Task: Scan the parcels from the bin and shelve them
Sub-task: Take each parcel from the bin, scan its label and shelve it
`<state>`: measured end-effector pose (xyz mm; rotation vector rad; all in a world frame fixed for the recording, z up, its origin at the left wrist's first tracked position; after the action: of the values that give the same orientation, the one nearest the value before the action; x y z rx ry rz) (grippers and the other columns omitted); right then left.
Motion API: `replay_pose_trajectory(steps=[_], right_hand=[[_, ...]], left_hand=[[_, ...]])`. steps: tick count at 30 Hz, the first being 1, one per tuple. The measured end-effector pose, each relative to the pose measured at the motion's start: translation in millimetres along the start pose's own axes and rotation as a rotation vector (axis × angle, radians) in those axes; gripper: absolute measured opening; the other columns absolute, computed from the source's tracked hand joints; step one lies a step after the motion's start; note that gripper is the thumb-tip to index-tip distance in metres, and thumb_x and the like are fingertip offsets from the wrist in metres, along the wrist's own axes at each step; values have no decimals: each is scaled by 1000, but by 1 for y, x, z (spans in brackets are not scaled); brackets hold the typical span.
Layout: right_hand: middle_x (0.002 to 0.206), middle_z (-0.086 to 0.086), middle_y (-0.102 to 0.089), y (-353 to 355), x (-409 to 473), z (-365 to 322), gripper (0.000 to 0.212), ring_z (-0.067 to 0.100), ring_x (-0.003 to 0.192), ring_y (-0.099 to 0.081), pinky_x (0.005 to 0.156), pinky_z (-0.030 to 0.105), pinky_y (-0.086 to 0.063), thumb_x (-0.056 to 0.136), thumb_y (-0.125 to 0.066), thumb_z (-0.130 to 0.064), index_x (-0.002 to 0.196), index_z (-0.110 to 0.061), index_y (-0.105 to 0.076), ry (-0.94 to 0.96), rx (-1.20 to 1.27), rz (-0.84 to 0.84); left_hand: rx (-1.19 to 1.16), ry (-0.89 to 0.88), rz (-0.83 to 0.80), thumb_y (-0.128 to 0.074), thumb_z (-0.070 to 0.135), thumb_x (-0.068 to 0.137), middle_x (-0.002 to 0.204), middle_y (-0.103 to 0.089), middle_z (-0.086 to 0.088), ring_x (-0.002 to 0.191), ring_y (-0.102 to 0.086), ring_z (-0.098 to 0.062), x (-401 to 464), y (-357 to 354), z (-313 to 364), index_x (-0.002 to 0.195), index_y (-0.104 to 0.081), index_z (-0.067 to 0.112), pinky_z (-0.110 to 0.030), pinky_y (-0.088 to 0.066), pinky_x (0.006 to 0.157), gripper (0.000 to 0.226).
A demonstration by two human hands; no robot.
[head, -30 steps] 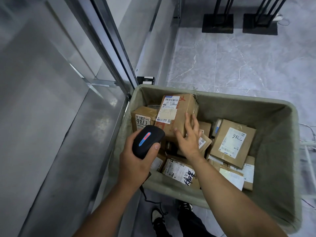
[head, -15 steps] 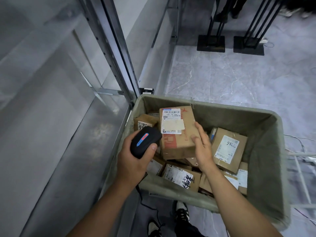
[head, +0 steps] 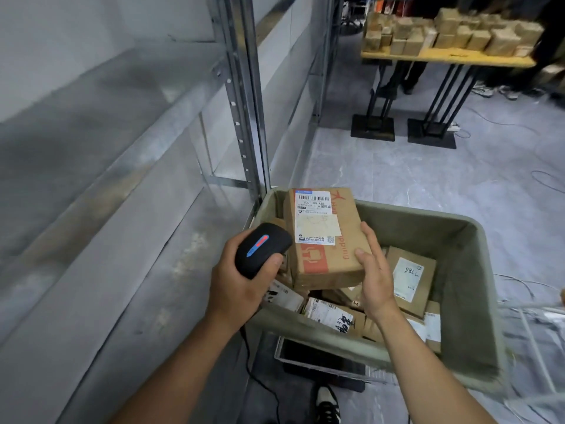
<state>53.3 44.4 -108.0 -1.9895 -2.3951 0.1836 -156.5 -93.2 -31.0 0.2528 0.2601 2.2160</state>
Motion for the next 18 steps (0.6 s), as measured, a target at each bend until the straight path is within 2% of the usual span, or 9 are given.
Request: replay_pose_trajectory(steps=[1, 3, 5, 7, 11, 14, 16, 18], right_hand=[[147, 3, -50, 0, -7, -6, 56, 26, 129, -54, 100, 38, -50, 79, -58, -47, 135, -54, -57, 22, -6, 5], [147, 1, -50, 0, -22, -18, 56, 22, 128, -54, 94, 27, -48, 79, -57, -48, 135, -53, -57, 77, -36, 10], [148, -3, -50, 1, -33, -30, 58, 20, 130, -51, 96, 29, -45, 78, -55, -50, 136, -53, -56, 132, -61, 10], [147, -6, -49, 4, -42, -42, 58, 16, 131, -50, 97, 28, -45, 78, -54, -48, 136, -52, -55, 190, -77, -4], [143, -15, -47, 13, -48, -64, 54, 13, 133, -47, 109, 41, -45, 83, -51, -41, 135, -55, -54, 362, -146, -41], [145, -6, -45, 19, -46, -78, 55, 15, 134, -46, 110, 44, -44, 85, -50, -38, 138, -56, -51, 466, -208, -82], [147, 3, -43, 24, -46, -86, 56, 15, 135, -44, 111, 36, -43, 86, -49, -39, 139, -56, -50, 518, -226, -97], [148, 7, -42, 31, -47, -93, 55, 16, 135, -44, 107, 22, -42, 86, -49, -41, 138, -58, -49, 556, -222, -106]], left_hand=[[-5, -6, -8, -80, 57, 69, 109, -71, 17, 90, -74, -19, -4, 5, 3, 120, -59, 49, -47, -64, 74, 56], [-7, -50, -14, -82, 52, 70, 105, -71, 19, 91, -72, -5, -11, 13, 12, 118, -59, 48, -26, -61, 75, 53], [-4, -95, -16, -85, 38, 74, 105, -69, 21, 92, -68, 7, -18, 19, 23, 120, -58, 40, -8, -52, 72, 53], [-6, -105, -19, -89, 27, 77, 108, -68, 21, 93, -67, 9, -27, 22, 31, 123, -59, 31, -5, -49, 72, 55], [-34, -138, 32, -83, 39, 73, 105, -71, 17, 90, -68, 4, -43, 26, 50, 121, -60, 31, -11, -51, 75, 54], [-56, -127, 97, -82, 55, 69, 104, -73, 15, 84, -70, -9, -51, 23, 66, 117, -61, 41, -36, -61, 72, 54], [-71, -122, 145, -81, 58, 68, 103, -74, 11, 78, -69, -16, -54, 19, 81, 115, -61, 45, -47, -62, 72, 52], [-81, -125, 171, -81, 59, 68, 100, -75, 5, 73, -68, -21, -58, 11, 97, 114, -61, 46, -48, -61, 70, 52]])
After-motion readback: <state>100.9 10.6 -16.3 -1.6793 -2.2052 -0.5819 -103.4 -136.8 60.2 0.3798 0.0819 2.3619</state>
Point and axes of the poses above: each hand's wrist, its own x-axis towards the middle knuckle, its own y-axis out of the back of the hand, z = x × y, the point moved 1 cm from there along x, towards the middle knuckle
